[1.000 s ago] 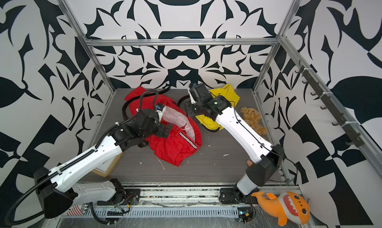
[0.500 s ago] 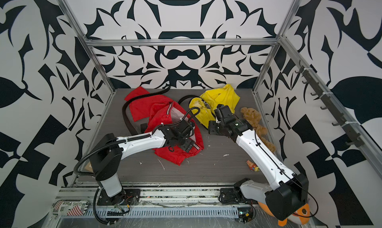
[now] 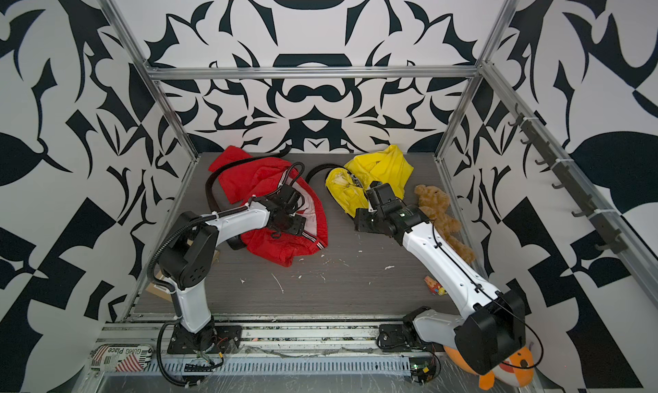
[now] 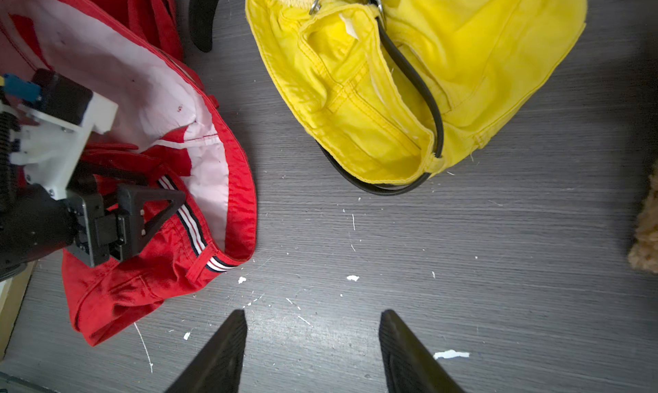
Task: Remove the belt from the trousers
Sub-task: Adjust the trousers at the center of the board.
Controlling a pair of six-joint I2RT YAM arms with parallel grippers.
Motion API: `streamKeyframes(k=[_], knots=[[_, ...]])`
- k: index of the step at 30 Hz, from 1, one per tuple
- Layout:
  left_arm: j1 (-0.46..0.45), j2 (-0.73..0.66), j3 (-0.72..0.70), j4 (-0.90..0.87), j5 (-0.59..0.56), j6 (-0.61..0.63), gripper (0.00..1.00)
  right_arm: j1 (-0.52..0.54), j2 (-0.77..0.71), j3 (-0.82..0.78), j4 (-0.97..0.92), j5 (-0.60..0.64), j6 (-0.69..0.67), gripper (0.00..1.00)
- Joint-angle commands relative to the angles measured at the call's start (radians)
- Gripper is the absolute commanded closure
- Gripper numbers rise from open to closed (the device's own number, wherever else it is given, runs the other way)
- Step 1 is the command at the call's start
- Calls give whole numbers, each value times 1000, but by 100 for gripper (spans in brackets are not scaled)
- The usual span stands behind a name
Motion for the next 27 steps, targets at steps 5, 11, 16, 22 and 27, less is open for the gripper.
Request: streamKeyframes(k=[5,11,16,22,27], knots=[[64,49,35,-65,-27,15,24,-10,28,13,43,-8,1,37],[117,16,-28,-65,-20,21,24,-26,28,11,42,-5,-10,36],[120,6,-28,-102,-47,23,24,-29,35,10,45,-11,-11,36],[157,-25,-84,-114,-49,8,24,-30,31,4,55,-9,-8,35],[184,-52,-103,-130,-63,-1,24,-30,45,-4,72,-21,-3,35]])
